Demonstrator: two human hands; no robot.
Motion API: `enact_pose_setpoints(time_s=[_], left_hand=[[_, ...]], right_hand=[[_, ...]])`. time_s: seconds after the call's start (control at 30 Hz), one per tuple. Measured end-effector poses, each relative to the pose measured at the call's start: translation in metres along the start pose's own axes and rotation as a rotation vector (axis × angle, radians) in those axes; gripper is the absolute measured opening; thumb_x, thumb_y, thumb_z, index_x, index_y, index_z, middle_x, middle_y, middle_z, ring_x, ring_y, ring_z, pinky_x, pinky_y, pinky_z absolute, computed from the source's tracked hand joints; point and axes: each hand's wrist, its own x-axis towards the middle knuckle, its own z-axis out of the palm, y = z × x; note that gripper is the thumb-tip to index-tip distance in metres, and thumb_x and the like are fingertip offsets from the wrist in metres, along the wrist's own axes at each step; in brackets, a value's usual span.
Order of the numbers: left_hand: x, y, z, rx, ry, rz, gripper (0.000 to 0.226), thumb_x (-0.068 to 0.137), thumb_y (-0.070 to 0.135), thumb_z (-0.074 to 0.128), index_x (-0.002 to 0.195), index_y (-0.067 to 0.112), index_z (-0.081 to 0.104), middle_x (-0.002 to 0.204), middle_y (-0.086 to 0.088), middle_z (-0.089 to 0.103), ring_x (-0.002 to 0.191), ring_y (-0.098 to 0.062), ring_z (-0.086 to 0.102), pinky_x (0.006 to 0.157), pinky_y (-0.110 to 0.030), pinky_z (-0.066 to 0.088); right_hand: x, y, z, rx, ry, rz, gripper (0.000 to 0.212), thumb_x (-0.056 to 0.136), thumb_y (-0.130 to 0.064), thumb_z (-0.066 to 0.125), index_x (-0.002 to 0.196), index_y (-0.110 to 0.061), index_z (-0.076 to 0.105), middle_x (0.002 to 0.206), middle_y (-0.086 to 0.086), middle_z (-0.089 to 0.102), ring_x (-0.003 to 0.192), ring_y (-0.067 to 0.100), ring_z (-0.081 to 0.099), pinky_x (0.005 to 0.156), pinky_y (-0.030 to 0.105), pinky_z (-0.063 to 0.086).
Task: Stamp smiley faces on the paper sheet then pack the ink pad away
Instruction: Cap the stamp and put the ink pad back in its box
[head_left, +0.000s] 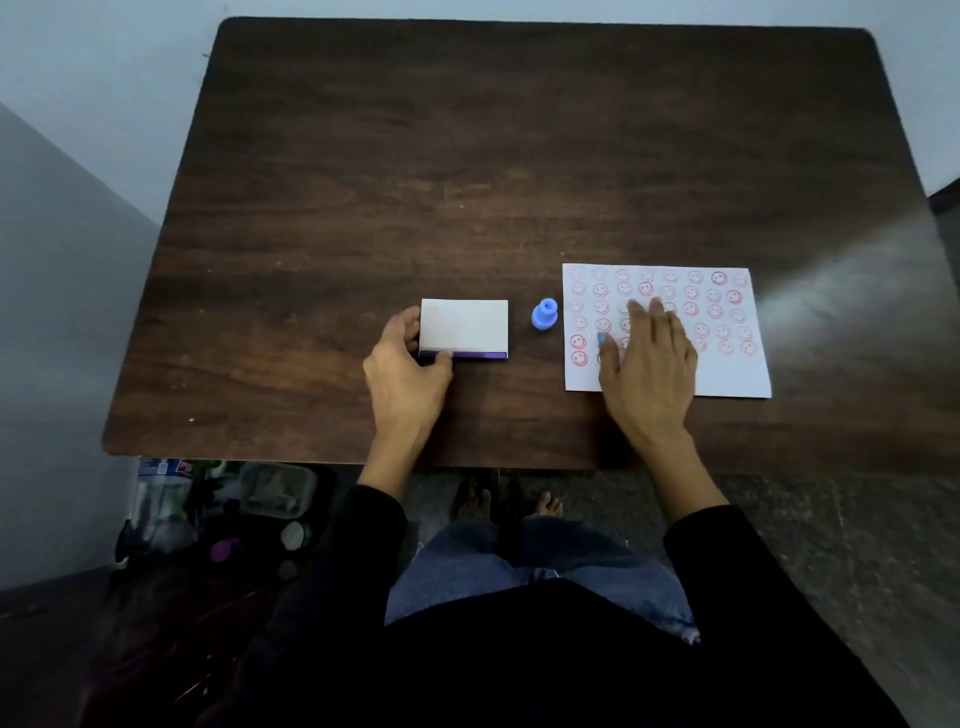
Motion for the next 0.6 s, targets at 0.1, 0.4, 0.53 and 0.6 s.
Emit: enact_pose_setpoints(time_s=[0.1,0.4,0.53,0.6], left_hand=[[0.0,0.002,0.001,0.015,0.003,-0.006,0.055,0.072,0.004,0.071,0.124,0.012,0.054,0.116,-0.006,0.068,0.096,-0.011,0.064,0.095,-0.037,0.052],[-0.015,0.002,0.013,0.408,0.114,0.175,0.062,0.083,0.006,0.051,0.141,0.011,0.032,0.151,-0.011,0.033,0.134,-0.033,0.033,0.105,-0.048,0.028],[-0.032,0.003,0.03,0.481,0.163,0.405,0.076,0.087,0.012,0.046,0.148,0.009,0.002,0.159,-0.009,0.013,0.147,-0.026,0.005,0.117,-0.044,0.007],[-0.033,0.009,0.034,0.526,0.174,0.505,0.078,0.089,0.018,0.043,0.148,0.009,-0.007,0.159,-0.011,0.008,0.147,-0.024,-0.002,0.118,-0.043,-0.002]], right_hand=[[-0.003,0.004,0.003,0.007,-0.037,-0.026,0.052,0.096,-0.038,0.041,0.141,-0.013,0.031,0.154,0.014,0.025,0.142,0.032,0.019,0.115,0.046,0.018],[-0.005,0.006,0.009,0.115,0.107,-0.037,0.049,0.097,-0.034,0.043,0.139,-0.013,0.033,0.153,0.012,0.029,0.141,0.029,0.024,0.114,0.044,0.022],[-0.004,0.0,0.012,0.172,0.171,-0.069,0.052,0.097,-0.034,0.041,0.142,-0.013,0.027,0.154,0.012,0.025,0.143,0.029,0.02,0.115,0.041,0.016],[-0.002,-0.007,0.007,0.189,0.218,-0.119,0.053,0.097,-0.033,0.04,0.143,-0.012,0.024,0.155,0.012,0.023,0.143,0.027,0.017,0.116,0.038,0.013]])
